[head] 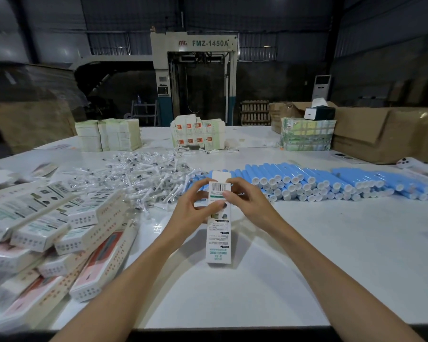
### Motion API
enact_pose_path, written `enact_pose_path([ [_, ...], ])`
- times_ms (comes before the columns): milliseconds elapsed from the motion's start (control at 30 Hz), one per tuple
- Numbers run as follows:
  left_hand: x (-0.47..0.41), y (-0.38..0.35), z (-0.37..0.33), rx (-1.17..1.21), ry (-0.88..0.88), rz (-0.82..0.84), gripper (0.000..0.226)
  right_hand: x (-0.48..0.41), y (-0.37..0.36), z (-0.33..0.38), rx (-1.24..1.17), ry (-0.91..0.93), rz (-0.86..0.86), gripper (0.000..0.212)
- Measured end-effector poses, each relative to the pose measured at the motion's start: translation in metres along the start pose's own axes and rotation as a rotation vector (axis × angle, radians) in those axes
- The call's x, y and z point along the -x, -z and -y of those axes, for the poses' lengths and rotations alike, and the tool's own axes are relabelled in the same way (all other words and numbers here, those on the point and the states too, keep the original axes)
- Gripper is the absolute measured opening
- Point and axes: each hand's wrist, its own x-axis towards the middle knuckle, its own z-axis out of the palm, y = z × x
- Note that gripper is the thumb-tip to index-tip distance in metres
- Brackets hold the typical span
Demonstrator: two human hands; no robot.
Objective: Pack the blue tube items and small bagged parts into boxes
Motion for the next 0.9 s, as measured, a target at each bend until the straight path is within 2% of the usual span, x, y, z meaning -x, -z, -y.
enact_pose_path([
  [133, 0.000, -0.003, 0.001, -0.013, -0.004, 0.027, 0.053, -0.002, 0.001, 0.002, -0.202, -0.041, -0.153, 0.020],
  [200, 0.001, -0.004, 0.001, 0.000, 0.006, 0.069, 0.053, -0.004, 0.004, 0.000, -0.222, -0.073, -0.189, 0.017],
  [300, 0.001, -0.005, 0.003, -0.002, 0.014, 0.103, 0.055, -0.007, 0.010, -0.002, -0.182, -0.094, -0.140, 0.012],
  [467, 0.000, -0.005, 0.003, -0.038, 0.031, 0.089, 0.055, -0.006, 0.013, 0.001, -0.070, 0.035, -0.132, 0.005],
  [600, 0.000, -0.005, 0.003, -0.040, 0.026, 0.075, 0.054, -0.006, 0.014, 0.004, -0.029, 0.086, -0.105, 0.011],
  [733, 0.001, -0.003, 0.003, -0.044, 0.011, 0.061, 0.050, -0.002, 0.015, 0.010, -0.160, 0.028, -0.014, 0.017],
  [800, 0.001, -0.002, 0.003, -0.045, 0.010, 0.073, 0.051, -0.002, 0.013, 0.014, -0.241, -0.027, -0.035, 0.025],
  [900, 0.001, -0.003, 0.003, -0.046, 0.009, 0.108, 0.056, -0.004, 0.012, 0.015, -0.282, -0.106, -0.097, 0.017],
])
